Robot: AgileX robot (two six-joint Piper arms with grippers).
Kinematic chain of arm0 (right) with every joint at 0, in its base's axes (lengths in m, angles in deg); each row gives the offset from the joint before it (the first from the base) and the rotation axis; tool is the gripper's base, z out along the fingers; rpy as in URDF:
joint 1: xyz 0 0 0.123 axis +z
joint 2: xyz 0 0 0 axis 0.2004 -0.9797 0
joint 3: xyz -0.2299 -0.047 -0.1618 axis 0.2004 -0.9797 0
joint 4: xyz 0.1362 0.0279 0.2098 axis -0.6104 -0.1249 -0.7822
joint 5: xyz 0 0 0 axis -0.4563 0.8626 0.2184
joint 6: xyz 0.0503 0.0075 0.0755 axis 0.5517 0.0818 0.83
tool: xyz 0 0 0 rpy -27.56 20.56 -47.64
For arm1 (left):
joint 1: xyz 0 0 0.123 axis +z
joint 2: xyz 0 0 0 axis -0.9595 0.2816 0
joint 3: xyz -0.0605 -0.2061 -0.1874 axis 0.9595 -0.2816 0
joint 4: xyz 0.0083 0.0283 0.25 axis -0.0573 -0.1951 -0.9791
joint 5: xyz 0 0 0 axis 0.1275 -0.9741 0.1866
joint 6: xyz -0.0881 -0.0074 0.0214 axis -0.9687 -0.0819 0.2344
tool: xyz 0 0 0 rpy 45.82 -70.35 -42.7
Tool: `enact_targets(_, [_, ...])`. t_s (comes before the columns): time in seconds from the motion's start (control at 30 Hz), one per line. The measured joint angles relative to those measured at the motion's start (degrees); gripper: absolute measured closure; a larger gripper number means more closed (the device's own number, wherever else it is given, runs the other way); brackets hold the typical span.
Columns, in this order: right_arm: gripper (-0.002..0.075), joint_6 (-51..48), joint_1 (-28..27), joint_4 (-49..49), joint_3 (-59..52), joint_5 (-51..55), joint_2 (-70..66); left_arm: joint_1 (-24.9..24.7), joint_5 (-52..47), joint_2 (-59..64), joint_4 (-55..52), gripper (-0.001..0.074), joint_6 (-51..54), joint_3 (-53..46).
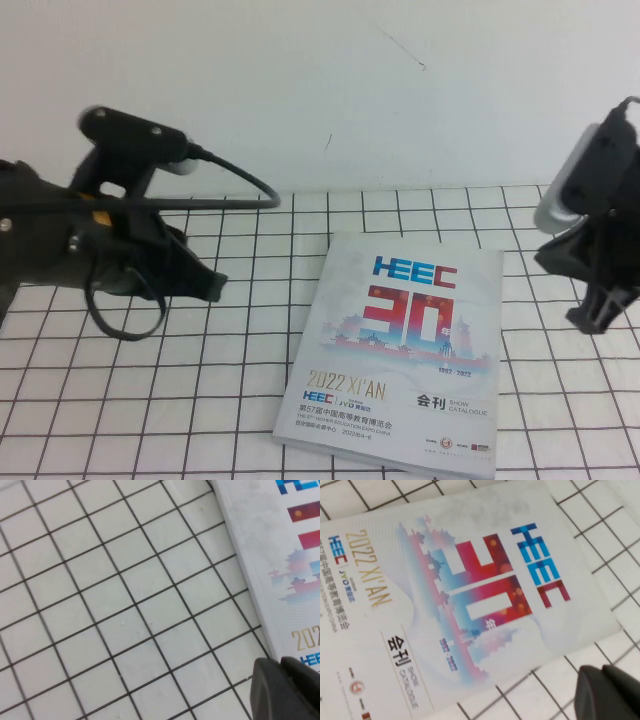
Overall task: Close book
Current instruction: 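Close the open booklet and leave it lying on the table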
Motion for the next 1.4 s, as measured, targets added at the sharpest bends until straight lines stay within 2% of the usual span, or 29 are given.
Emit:
enact_targets(0.2, [0.0729,14.8,-6.0,12.6,0.0,10.5,11.1,2.8,-1.3,-10.5,-3.1,0.0738,-1.9,-0.4])
enact_targets(0.4, [0.0729,24.6,-9.1,20.4,-5.5,15.3,23.2,2.8,7.3,-23.5,-3.7,0.0738,-2.0,-8.3])
enact_targets(0.8, [0.0729,30.5,-9.2,21.2,-26.3,11.8,50.0,2.8,24.6,-52.3,-3.7,0.0738,-2.0,-34.7])
enact_targets(1.0, [0.0729,34.5,-9.4,21.3,-30.9,13.7,60.3,2.8,33.5,-63.1,-3.9,0.0738,-1.6,-46.1])
enact_targets(1.27, [0.0729,35.0,-9.5,21.3,-31.0,18.8,63.9,2.8,35.7,-66.7,-3.9,0.0738,-1.5,-51.9])
enact_targets(1.4, [0.0729,35.0,-9.5,21.3,-31.0,19.1,63.9,2.8,33.2,-66.7,-3.8,0.0738,-1.5,-52.5])
